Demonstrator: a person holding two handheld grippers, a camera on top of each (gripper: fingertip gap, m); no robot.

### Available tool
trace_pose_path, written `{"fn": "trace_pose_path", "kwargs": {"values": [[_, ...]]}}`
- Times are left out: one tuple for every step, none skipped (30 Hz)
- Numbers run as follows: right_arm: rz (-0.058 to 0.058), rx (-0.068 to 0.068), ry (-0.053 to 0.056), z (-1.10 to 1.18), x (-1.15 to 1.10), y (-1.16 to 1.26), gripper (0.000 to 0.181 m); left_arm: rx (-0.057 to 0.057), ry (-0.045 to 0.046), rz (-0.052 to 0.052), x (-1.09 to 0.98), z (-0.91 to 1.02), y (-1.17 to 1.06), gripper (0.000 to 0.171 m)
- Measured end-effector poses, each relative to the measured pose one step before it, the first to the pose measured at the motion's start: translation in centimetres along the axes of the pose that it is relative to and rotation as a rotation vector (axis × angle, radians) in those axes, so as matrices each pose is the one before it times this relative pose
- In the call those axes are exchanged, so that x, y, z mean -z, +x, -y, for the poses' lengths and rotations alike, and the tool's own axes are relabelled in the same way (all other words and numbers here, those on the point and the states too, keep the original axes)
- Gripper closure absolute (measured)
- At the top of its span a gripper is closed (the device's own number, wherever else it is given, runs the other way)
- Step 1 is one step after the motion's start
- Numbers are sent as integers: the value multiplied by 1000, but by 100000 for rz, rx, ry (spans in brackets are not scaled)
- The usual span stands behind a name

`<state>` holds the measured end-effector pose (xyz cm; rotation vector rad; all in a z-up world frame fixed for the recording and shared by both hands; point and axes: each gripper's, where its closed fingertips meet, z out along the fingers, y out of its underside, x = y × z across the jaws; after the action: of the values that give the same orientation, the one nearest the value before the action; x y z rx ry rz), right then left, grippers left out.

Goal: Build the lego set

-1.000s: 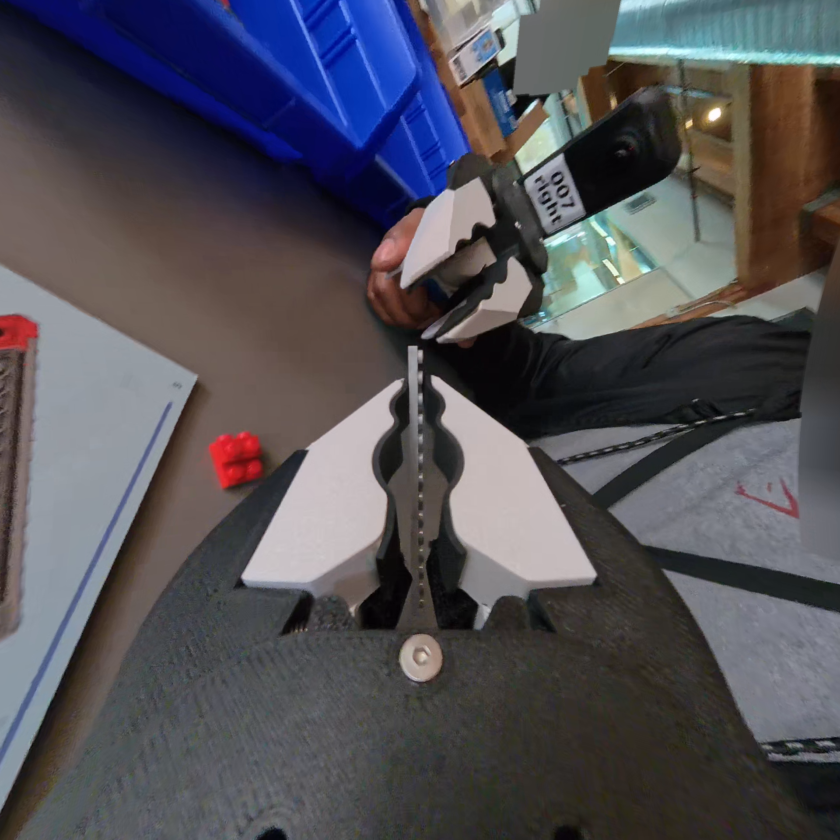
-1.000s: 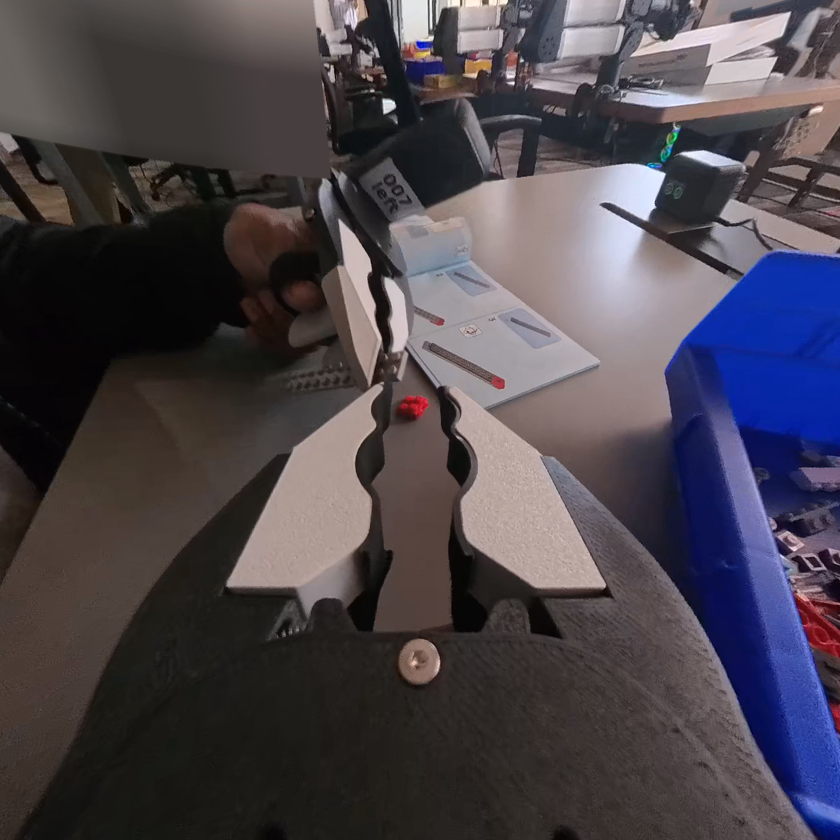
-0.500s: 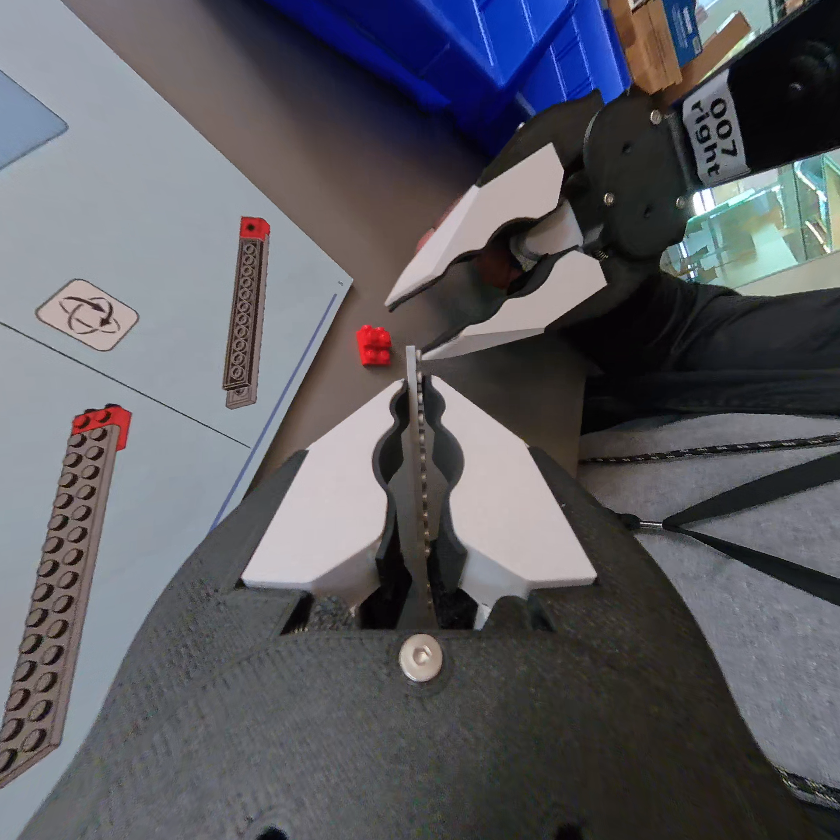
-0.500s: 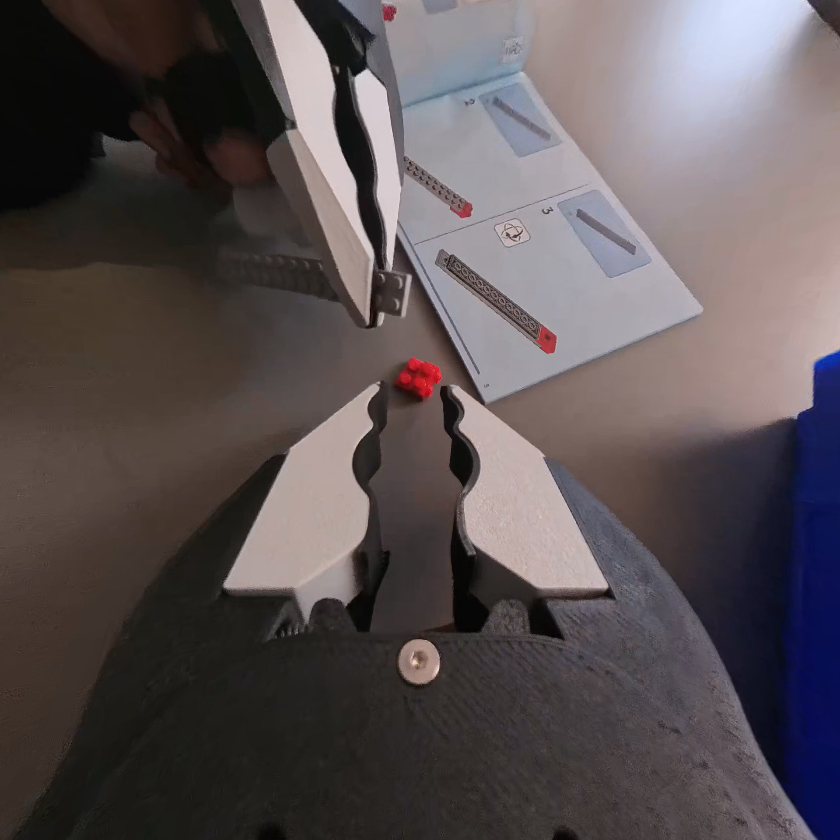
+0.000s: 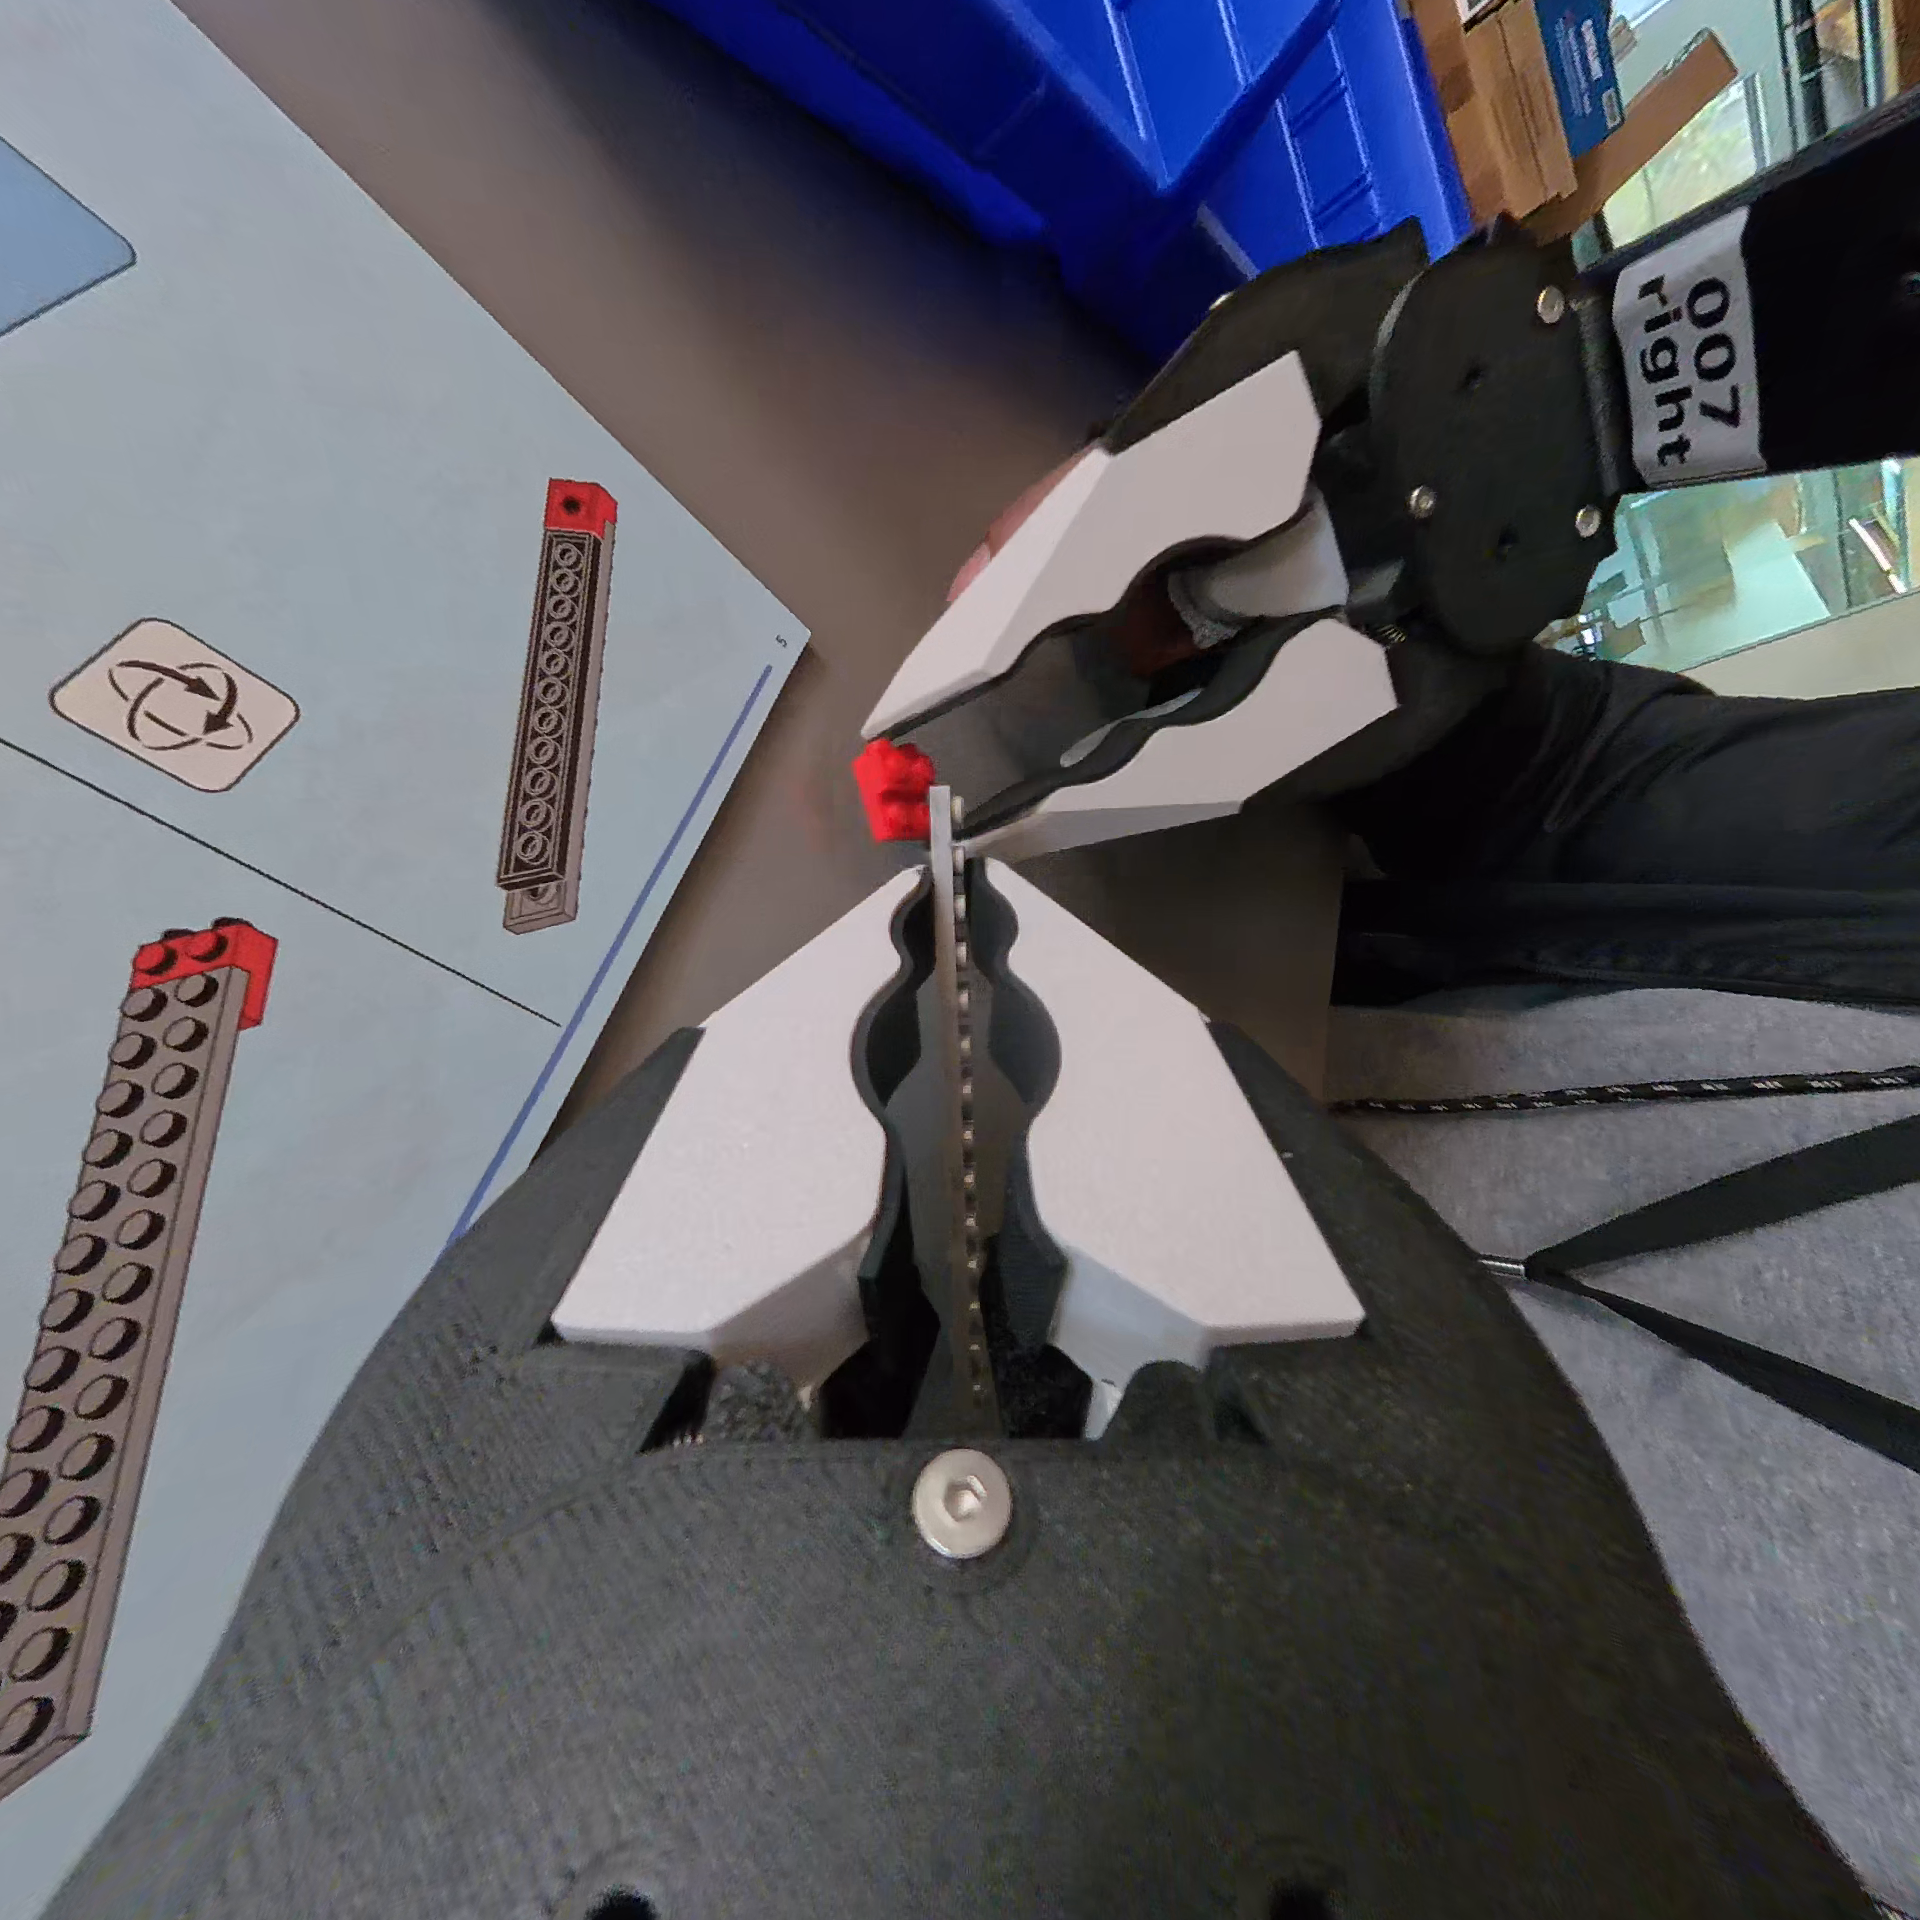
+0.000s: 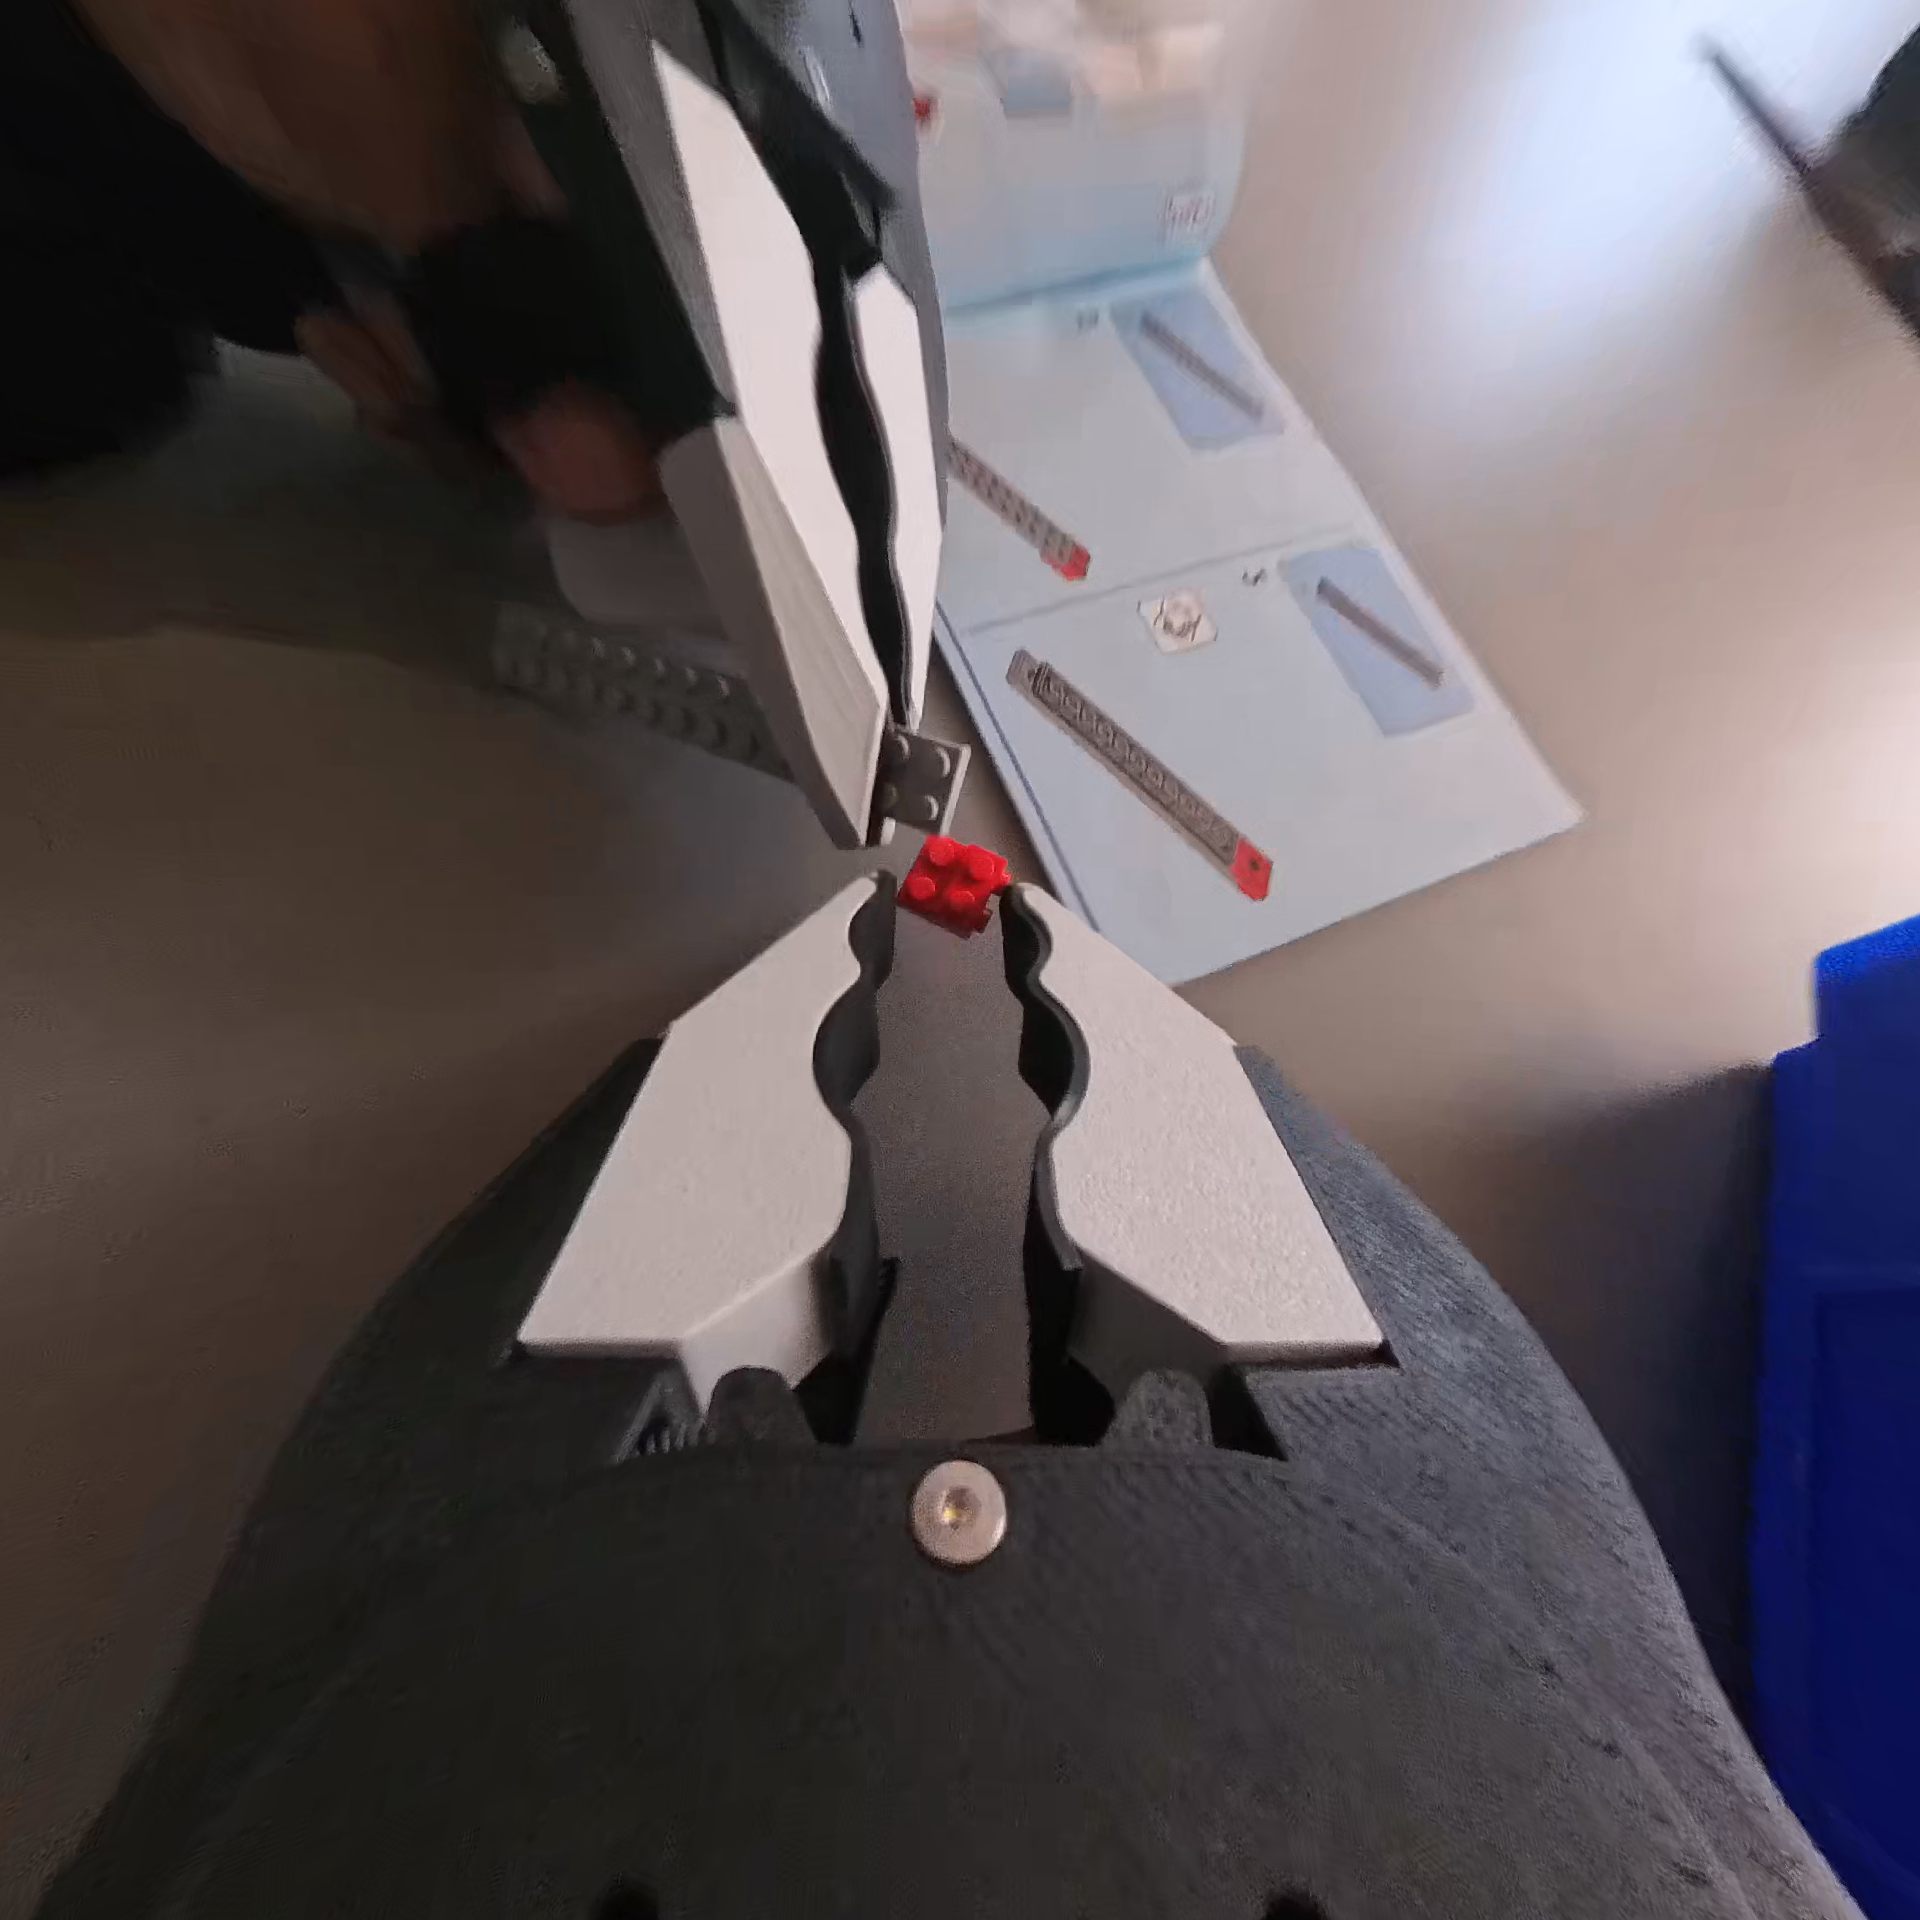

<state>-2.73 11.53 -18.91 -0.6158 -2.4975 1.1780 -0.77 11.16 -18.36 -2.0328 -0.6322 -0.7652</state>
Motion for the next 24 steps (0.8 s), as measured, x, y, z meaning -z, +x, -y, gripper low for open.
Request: {"fn": "trace_pose_path", "kwargs": {"values": [[-412, 1823, 4767, 562, 441, 4, 158, 339, 510, -1340, -18, 71, 173, 167], [-467, 1256, 3591, 393, 396, 22, 159, 643, 528, -1907, -33, 77, 241, 167], [-490, 1116, 2873, 260, 329, 23, 159, 474, 566, -2379, -46, 88, 339, 167], [-381, 1126, 2696, 246, 280, -3, 159, 265, 395, -2190, -57, 58, 327, 167], [-318, 924, 2580, 268, 262, 1, 159, 306, 484, -2378, -56, 83, 357, 167], [-203, 963, 2367, 269, 223, -12, 159, 383, 526, -2456, -45, 76, 350, 167], [-57, 1268, 2167, 257, 192, -39, 159, 278, 380, -2005, -20, 62, 280, 167], [405, 1318, 1741, 183, 150, -93, 159, 267, 375, -1772, -5, 48, 224, 167], [587, 868, 1217, 133, 109, -116, 159, 528, 397, -1598, 10, 42, 168, 166], [488, 427, 958, 102, 83, -102, 159, 444, 414, -1213, 17, 59, 96, 166], [474, 466, 1018, 116, 90, -92, 159, 522, 324, -1357, -5, 34, 104, 166], [415, 482, 724, 82, 73, -81, 159, 532, -191, -1326, -52, -47, 85, 166], [344, 565, 491, 41, 66, -78, 159, 341, -451, -827, -65, -80, 35, 166], [40, 1010, 614, 59, 77, -40, 159, 425, -173, -755, -45, -30, 35, 166], [-43, 1295, 489, 34, 67, -31, 159, 136, 16, -875, -5, 13, 90, 166], [94, 1025, 333, 27, 40, -56, 159, -49, -42, -565, 10, -16, 68, 166], [96, 453, 349, 42, 25, -35, 159, 55, 21, -533, -2, 0, 56, 166], [-72, 288, 417, 56, 8, -18, 159, 195, 258, -598, 5, 33, 57, 166], [-188, 317, 453, 57, 13, 4, 159, 363, 355, -843, 1, 49, 89, 166], [-1, 320, 426, 58, 27, -15, 159, 173, -23, -517, -7, -4, 39, 165], [-99, 358, 689, 88, 29, 1, 159, 118, 186, -406, 15, 34, 42, 164], [-228, 308, 933, 124, 37, 18, 159, 327, 518, -846, 21, 66, 84, 164], [-61, 211, 832, 104, 38, 18, 159, 190, 292, -1020, -6, 41, 129, 164], [-57, 265, 911, 118, 61, 15, 159, 95, 303, -968, -18, 45, 128, 164]]}}
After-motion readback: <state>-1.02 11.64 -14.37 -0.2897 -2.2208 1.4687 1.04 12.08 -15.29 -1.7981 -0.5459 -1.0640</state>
